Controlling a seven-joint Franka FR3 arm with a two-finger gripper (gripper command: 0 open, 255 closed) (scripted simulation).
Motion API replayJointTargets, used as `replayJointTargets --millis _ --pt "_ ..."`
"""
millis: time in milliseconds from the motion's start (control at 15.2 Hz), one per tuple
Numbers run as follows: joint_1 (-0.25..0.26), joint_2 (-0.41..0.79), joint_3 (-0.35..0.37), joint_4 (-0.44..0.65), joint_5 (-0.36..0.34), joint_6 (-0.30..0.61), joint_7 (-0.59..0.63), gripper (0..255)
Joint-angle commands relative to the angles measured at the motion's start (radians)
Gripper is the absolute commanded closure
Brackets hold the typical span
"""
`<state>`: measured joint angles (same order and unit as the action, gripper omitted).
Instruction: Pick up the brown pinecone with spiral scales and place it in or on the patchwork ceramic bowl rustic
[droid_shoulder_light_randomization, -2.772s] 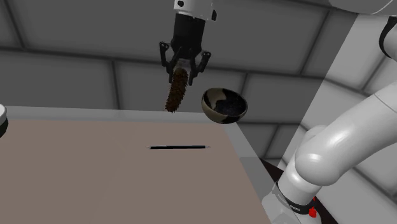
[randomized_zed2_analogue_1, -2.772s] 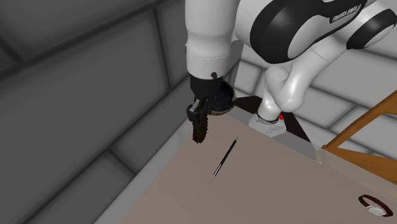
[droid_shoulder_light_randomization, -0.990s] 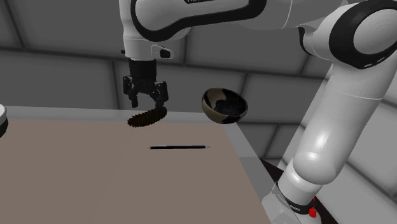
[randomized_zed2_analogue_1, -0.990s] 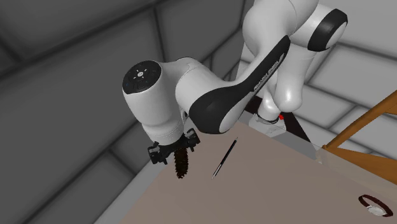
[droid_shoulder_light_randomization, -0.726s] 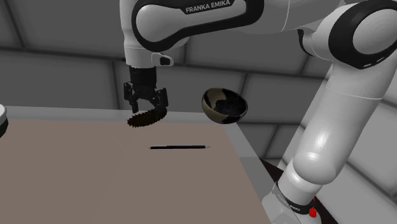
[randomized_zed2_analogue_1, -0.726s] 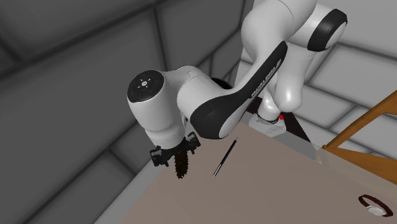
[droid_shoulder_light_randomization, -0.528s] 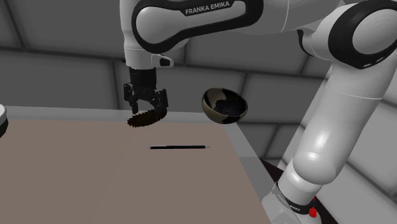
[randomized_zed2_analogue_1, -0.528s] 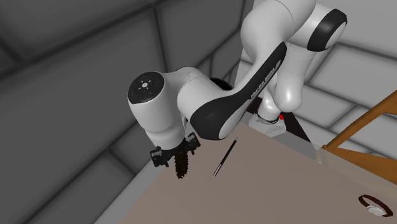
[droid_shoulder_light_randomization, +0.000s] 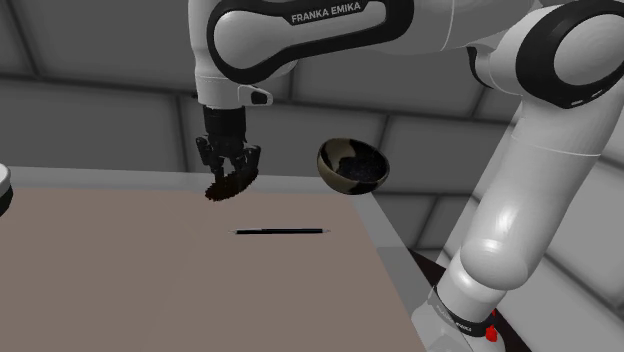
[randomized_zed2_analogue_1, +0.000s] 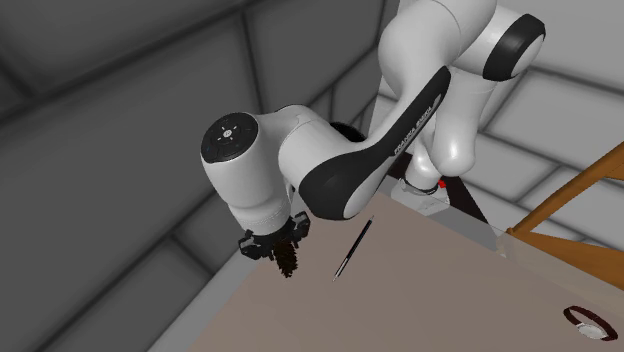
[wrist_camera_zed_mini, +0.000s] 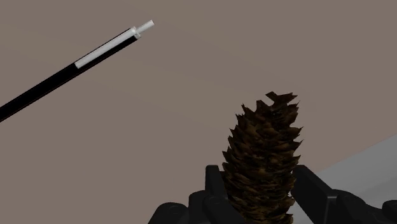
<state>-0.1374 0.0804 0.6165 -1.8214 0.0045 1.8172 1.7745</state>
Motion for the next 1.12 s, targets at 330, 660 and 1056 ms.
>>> replayJointTargets --millis 330,660,1056 --pt "0.0 0.0 0.0 0.0 0.0 0.0 0.0 255" --pt "0.0 -0.007 0.001 0.06 0.004 -0.065 -0.001 255" --pt "0.001 -0.007 0.002 0.14 0.004 -0.146 0.002 255"
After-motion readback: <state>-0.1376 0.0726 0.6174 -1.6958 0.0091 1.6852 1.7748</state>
